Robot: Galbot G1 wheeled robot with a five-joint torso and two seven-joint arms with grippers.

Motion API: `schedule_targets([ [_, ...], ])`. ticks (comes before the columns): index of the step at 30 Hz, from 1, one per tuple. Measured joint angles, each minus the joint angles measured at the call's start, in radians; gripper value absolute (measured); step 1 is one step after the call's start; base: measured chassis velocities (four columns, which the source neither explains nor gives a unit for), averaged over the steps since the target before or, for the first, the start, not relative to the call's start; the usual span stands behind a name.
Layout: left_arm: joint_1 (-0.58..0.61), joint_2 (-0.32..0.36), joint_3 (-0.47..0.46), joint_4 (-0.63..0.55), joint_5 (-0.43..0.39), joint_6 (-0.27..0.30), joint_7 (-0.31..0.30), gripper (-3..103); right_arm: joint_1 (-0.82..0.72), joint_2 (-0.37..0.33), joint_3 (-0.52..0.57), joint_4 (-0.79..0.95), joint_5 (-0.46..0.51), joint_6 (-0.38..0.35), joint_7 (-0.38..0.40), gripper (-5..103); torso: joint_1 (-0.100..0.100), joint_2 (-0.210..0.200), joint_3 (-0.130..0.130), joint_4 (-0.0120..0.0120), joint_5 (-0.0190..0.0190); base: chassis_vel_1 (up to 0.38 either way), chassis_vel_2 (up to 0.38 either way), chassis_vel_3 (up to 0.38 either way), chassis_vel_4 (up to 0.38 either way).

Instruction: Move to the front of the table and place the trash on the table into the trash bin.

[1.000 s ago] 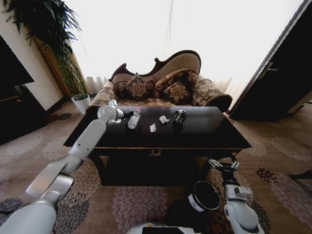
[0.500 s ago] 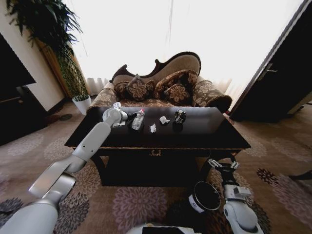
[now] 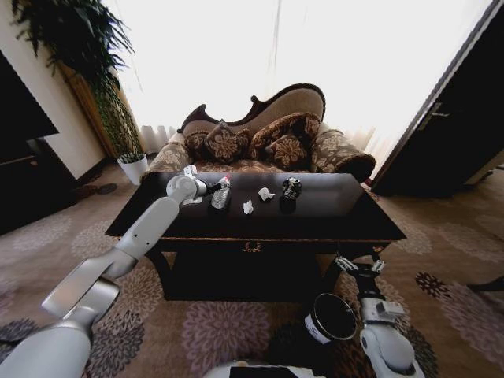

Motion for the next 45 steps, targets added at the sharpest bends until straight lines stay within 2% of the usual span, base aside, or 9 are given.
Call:
schedule_targets([
  [2, -0.001, 0.004, 0.0, -0.004, -0.001, 0.001, 0.001, 77, 0.0, -0.001, 0.0, 0.0, 0.0, 0.0, 0.0, 100, 0.0, 0.0, 0.0, 0.0, 0.0, 0.0, 0.0, 0.0, 0.0],
  [3, -0.004, 0.012, 0.002, -0.01, -0.002, 0.003, 0.002, 85, 0.001, -0.002, -0.001, -0.002, 0.0, 0.0, 0.0, 100, 0.0, 0.0, 0.0, 0.0002, 0.0, 0.0, 0.0, 0.0, 0.0],
  [12, 0.009, 0.033, -0.004, -0.025, 0.012, 0.005, 0.016, 53, 0.004, -0.002, -0.009, -0.002, 0.0, 0.0, 0.0, 100, 0.0, 0.0, 0.0, 0.0009, 0.0003, 0.0, 0.0, 0.0, 0.0],
  [18, 0.011, 0.042, -0.004, -0.046, 0.034, 0.006, 0.022, 43, 0.003, -0.003, -0.007, -0.002, 0.0, 0.0, 0.0, 100, 0.0, 0.0, 0.0, 0.001, 0.0003, 0.0, 0.0, 0.0, 0.0],
  [22, 0.008, 0.095, 0.006, -0.164, 0.154, 0.013, 0.062, 31, 0.006, -0.002, -0.009, -0.004, 0.0, 0.001, 0.0, 100, 0.0, 0.0, 0.0, 0.0012, 0.0002, 0.0, 0.0, 0.0, 0.0],
  [28, 0.006, 0.191, 0.054, -0.304, 0.306, 0.012, 0.113, 30, 0.013, -0.002, -0.021, -0.006, 0.002, 0.001, 0.007, 100, -0.001, 0.0, 0.0, 0.001, 0.0003, 0.0, 0.0, 0.0, 0.0],
  [30, 0.01, 0.231, 0.076, -0.349, 0.405, 0.003, 0.156, 30, 0.016, -0.002, -0.027, -0.005, 0.003, -0.001, 0.014, 100, -0.001, 0.0, 0.0, 0.0011, 0.0003, 0.0, 0.0, 0.0, 0.0],
  [32, 0.023, 0.287, 0.098, -0.422, 0.551, -0.037, 0.26, 30, 0.02, -0.003, -0.038, 0.0, 0.018, -0.004, 0.02, 100, -0.001, 0.0, 0.0, 0.0014, 0.0003, 0.0, 0.0, 0.0, 0.0],
  [45, 0.038, 0.309, 0.105, -0.666, 0.571, -0.142, 0.591, 30, 0.032, -0.063, -0.098, 0.005, 0.15, 0.076, -0.125, 100, -0.001, 0.0, -0.001, 0.0012, 0.0007, 0.0, 0.0, 0.0, 0.0],
])
